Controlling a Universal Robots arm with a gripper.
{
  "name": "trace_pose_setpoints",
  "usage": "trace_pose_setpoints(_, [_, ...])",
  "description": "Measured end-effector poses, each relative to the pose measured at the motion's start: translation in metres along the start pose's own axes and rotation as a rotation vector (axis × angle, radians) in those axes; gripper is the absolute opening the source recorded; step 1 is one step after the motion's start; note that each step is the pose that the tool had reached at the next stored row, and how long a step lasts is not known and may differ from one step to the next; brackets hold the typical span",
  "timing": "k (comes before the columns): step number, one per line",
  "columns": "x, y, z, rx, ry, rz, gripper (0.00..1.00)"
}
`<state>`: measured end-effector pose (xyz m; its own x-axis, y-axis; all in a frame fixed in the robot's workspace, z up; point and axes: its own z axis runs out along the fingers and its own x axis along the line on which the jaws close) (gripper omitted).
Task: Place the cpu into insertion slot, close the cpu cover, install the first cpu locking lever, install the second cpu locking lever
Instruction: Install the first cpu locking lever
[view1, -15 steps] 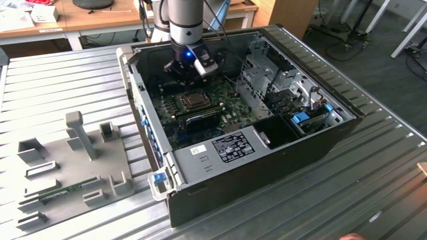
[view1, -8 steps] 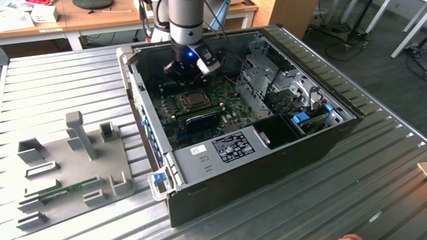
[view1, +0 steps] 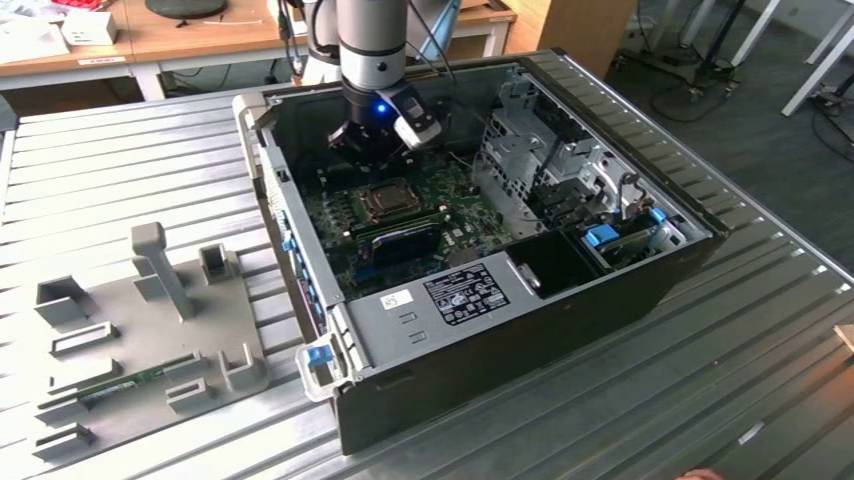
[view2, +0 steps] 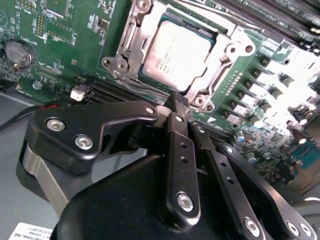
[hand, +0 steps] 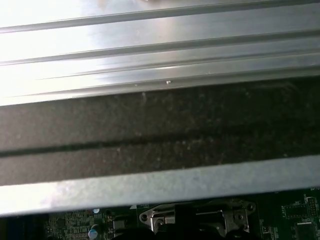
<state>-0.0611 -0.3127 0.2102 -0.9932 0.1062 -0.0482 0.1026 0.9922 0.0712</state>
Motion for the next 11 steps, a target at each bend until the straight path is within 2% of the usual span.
trace_pose_setpoints(3, [0.0,0.0,-0.0001,0.0097,-0.0002,-0.01,0.1])
trace_pose_setpoints(6, [0.0004,-0.0001,-0.0001,0.0117,-0.0014,-0.01,0.1])
trace_pose_setpoints(7, [0.0004,-0.0001,-0.0001,0.0121,-0.0046,-0.01,0.1])
trace_pose_setpoints(11, [0.0004,-0.0001,0.0001,0.0108,-0.0318,-0.017,0.1])
